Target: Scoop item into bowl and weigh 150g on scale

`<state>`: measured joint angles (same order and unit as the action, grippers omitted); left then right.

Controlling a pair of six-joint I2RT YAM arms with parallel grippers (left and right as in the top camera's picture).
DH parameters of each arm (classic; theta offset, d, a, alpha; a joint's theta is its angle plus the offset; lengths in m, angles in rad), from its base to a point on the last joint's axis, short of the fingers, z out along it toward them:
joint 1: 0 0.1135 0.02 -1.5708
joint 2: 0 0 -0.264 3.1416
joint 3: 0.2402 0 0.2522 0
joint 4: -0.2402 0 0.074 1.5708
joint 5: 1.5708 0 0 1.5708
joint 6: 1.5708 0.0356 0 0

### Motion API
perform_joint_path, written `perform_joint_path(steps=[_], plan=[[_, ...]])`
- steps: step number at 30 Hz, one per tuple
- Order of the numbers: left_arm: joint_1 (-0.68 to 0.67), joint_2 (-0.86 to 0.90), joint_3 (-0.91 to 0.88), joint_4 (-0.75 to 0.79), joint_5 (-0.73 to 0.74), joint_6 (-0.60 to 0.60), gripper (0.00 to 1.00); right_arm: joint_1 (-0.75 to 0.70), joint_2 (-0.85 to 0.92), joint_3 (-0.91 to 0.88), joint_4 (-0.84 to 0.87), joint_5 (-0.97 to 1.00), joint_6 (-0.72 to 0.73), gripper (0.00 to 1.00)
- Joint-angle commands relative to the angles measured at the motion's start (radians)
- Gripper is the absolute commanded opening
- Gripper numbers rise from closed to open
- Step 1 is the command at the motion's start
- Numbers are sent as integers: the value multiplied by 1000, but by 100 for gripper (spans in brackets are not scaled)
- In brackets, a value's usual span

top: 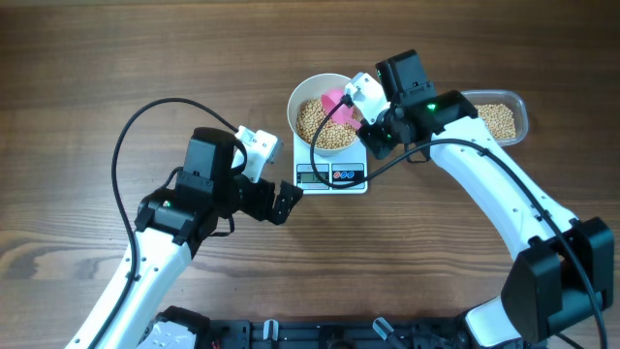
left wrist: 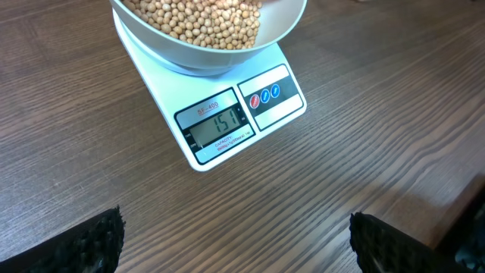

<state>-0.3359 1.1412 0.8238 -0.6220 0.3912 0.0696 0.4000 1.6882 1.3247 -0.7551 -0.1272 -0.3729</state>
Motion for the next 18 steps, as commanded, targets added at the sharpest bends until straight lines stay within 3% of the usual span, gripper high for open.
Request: perform_joint_path(steps=[1,18], plan=[[-4,5,-3,4,12,5,100,18,14,6,-10,-33,-16,4],[-4,5,-3,4,12,5,100,37,-4,16,48,59,26,4]])
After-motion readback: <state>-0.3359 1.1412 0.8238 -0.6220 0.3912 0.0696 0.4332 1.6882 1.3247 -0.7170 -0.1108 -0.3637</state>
